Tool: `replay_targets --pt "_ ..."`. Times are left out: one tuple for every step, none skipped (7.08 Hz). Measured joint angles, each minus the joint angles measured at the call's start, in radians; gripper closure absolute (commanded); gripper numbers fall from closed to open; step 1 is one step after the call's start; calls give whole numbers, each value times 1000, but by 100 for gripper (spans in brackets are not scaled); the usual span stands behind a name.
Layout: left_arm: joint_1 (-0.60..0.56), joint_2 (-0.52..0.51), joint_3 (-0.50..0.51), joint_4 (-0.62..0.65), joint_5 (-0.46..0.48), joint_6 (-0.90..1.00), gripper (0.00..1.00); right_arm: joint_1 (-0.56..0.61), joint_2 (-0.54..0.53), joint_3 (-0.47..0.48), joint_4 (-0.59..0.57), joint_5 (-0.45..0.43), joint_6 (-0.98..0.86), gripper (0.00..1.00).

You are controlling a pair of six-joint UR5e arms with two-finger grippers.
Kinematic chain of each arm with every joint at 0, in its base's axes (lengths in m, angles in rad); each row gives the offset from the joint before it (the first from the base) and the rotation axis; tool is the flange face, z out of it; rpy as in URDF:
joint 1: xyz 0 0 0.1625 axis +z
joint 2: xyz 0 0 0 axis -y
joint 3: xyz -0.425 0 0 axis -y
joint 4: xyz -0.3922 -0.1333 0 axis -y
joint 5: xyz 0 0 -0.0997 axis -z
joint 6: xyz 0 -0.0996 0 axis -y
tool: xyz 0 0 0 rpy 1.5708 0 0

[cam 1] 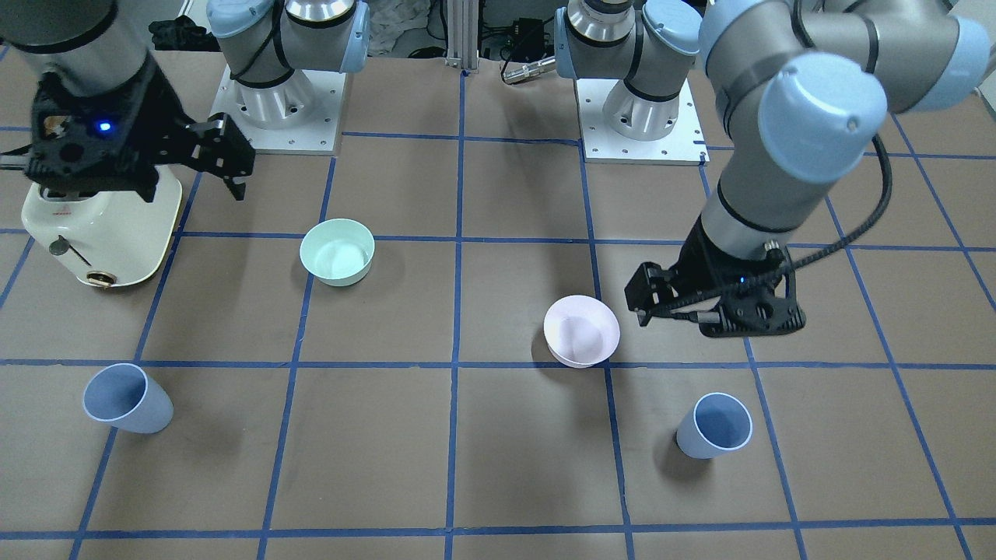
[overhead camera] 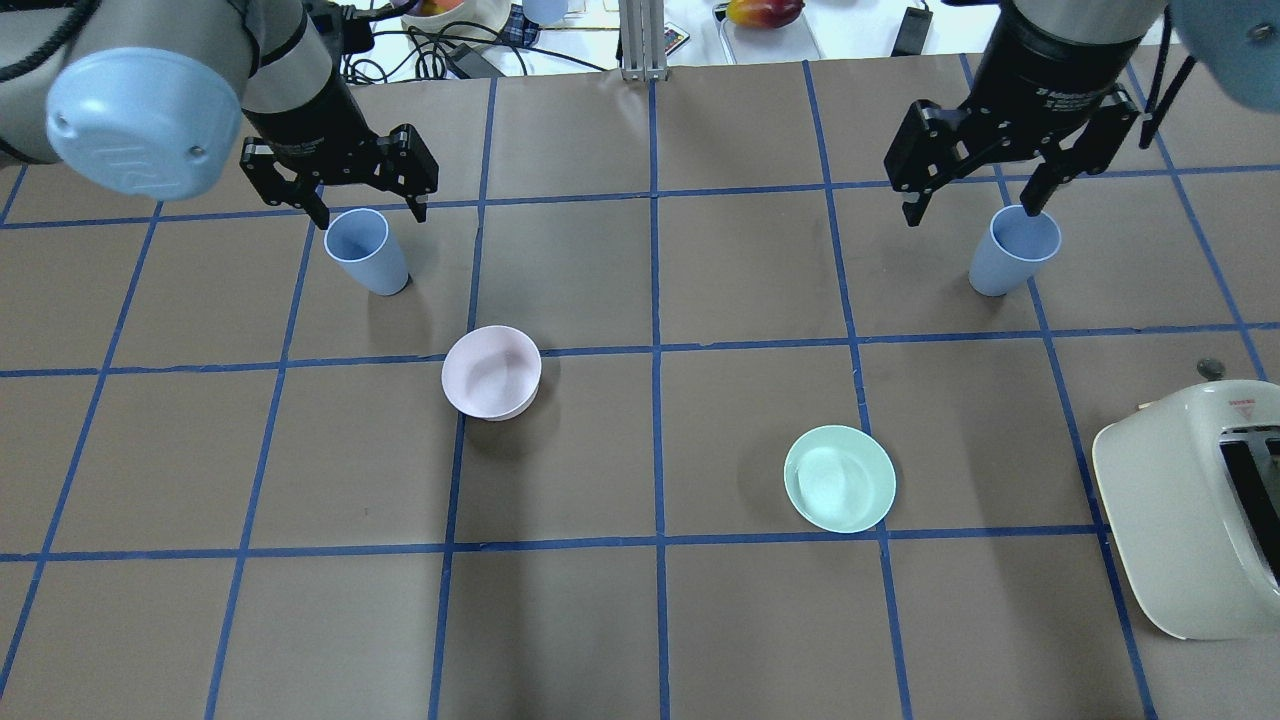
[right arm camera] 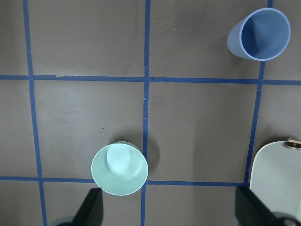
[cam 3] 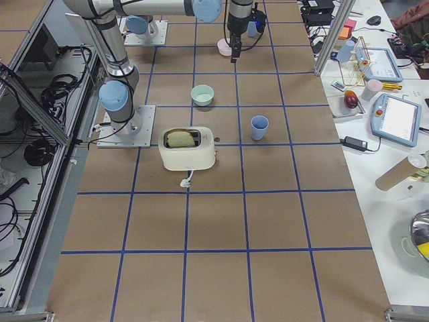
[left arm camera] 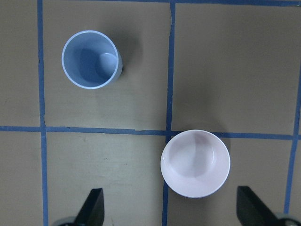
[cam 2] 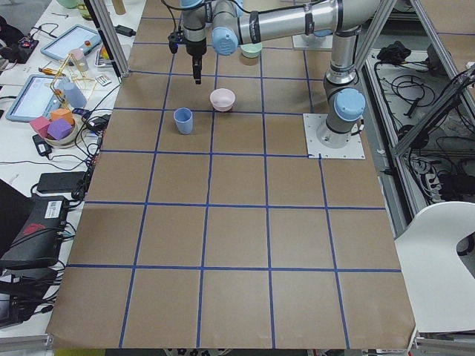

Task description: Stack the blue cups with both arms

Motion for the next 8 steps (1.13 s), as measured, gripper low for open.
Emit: replay_targets --pt "21 -61 1 84 8 42 0 -41 25 0 -57 -5 -28 0" --pt "37 -110 2 146 12 68 0 -61 54 0 -138 -9 -49 0" --pt "46 -148 3 181 13 79 2 -80 89 -2 -207 -9 -91 0" --pt "49 -177 3 200 14 83 15 -120 129 -6 -259 -4 -153 0" --pt "50 -196 1 216 14 85 38 -167 174 -10 -308 3 -216 0" --pt "50 -209 -3 230 15 86 69 -195 229 -11 -383 4 -276 0" --pt "50 -216 -4 237 15 88 92 -213 282 -7 -466 0 -324 0" --pt "50 -219 -3 240 15 94 100 -231 321 -3 -511 -4 -350 0"
